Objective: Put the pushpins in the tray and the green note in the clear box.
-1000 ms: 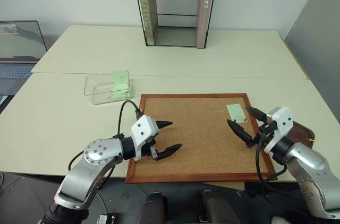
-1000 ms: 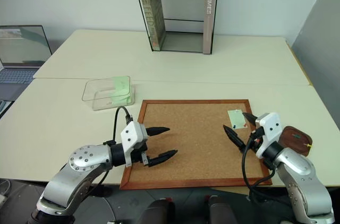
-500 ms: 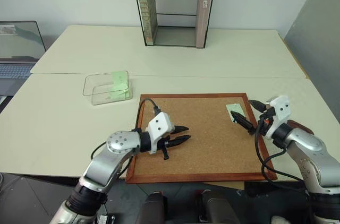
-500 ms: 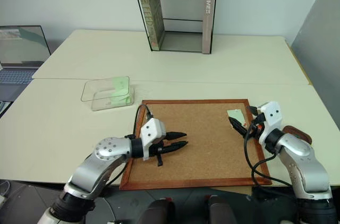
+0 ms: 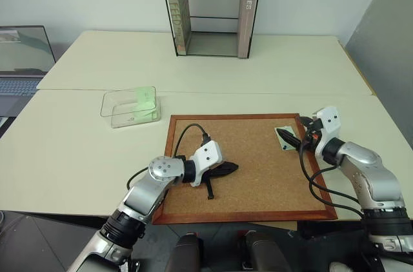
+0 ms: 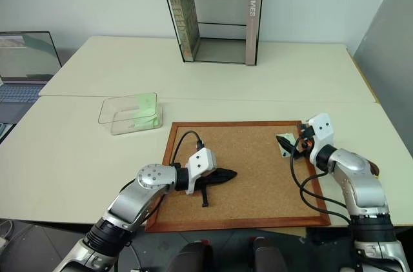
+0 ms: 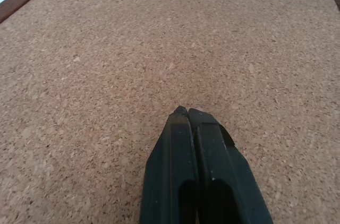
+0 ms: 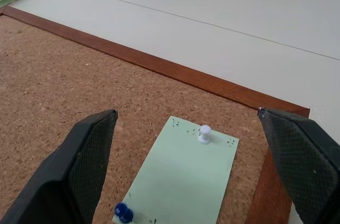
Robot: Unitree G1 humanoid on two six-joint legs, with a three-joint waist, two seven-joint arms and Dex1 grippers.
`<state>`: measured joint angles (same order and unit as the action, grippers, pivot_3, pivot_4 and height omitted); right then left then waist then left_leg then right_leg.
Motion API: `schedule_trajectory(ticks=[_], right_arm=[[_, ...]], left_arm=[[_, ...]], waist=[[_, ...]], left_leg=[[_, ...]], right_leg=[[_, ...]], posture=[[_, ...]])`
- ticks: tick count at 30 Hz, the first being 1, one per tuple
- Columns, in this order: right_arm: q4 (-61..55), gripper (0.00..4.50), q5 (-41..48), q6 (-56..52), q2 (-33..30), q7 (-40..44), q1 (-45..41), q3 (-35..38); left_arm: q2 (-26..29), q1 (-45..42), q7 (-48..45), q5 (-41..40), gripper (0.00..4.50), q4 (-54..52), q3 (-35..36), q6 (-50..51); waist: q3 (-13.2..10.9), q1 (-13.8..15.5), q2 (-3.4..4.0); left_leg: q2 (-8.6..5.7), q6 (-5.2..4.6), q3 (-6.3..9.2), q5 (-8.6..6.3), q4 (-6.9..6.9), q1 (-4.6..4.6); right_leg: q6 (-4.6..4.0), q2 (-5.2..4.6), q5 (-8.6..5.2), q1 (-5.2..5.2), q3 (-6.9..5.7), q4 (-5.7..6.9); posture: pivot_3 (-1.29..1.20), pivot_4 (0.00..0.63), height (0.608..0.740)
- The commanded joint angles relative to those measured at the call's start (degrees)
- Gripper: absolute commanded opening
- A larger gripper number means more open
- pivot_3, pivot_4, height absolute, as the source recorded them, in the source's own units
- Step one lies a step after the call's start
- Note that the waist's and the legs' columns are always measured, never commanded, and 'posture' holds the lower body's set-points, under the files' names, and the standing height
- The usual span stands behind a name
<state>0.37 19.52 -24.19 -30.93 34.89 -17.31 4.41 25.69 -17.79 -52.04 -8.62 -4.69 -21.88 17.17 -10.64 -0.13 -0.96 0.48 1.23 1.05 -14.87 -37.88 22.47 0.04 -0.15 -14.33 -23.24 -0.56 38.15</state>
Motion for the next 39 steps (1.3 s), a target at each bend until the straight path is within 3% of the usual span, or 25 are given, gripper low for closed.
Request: schedule_trajectory(ticks=[1, 3, 6, 26, 39], right_arm=[[5.5, 4.50, -2.5, 3.0, 0.5, 0.3, -4.0, -0.7], [8.7, 4.50, -4.0, 4.5, 0.7, 0.5, -5.2, -1.4], [10.4, 4.03, -5.2, 5.9, 0.6, 1.1, -5.6, -2.0], [12.0, 0.03, -7.9, 9.0, 1.0, 1.3, -5.2, -2.4], [9.0, 0.03, -6.6, 10.0, 2.1, 0.4, -3.3, -0.7]], left_arm=[[0.3, 1.8, -0.9, 1.2, 0.03, 0.0, -2.0, 0.9], [0.4, 2.1, -0.8, 1.4, 0.03, -0.5, -2.2, 1.1], [0.5, 2.4, -0.6, 1.6, 0.00, -0.9, -2.2, 1.2], [0.7, 1.3, 0.2, 4.0, 0.00, 1.1, -1.3, -0.2], [2.1, 1.8, -1.8, 4.8, 0.00, 2.3, -3.3, 0.1]], waist=[[0.0, 0.0, 0.00], [0.0, 0.0, 0.01], [0.0, 0.0, 0.02], [0.0, 0.0, 0.05], [0.0, 0.0, 0.06]], left_leg=[[0.00, 0.00, 0.00, 0.00, 0.00, 0.00], [0.00, -0.01, 0.00, -0.01, 0.00, 0.01], [0.00, -0.01, -0.05, -0.01, -0.01, 0.00], [0.01, -0.03, -0.05, 0.00, -0.03, -0.04], [0.02, -0.04, -0.06, 0.01, -0.01, -0.07]], right_leg=[[0.00, 0.00, 0.00, 0.00, 0.00, -0.01], [-0.01, 0.00, 0.00, 0.00, 0.00, -0.02], [-0.01, 0.00, 0.00, 0.01, 0.04, -0.01], [-0.10, 0.00, 0.07, 0.02, 0.04, 0.01], [-0.12, 0.00, 0.13, 0.04, 0.04, 0.00]], posture=[[0.00, 0.150, 0.740], [0.00, 0.150, 0.740], [0.00, 0.150, 0.740], [0.00, 0.150, 0.740], [0.00, 0.150, 0.740]])
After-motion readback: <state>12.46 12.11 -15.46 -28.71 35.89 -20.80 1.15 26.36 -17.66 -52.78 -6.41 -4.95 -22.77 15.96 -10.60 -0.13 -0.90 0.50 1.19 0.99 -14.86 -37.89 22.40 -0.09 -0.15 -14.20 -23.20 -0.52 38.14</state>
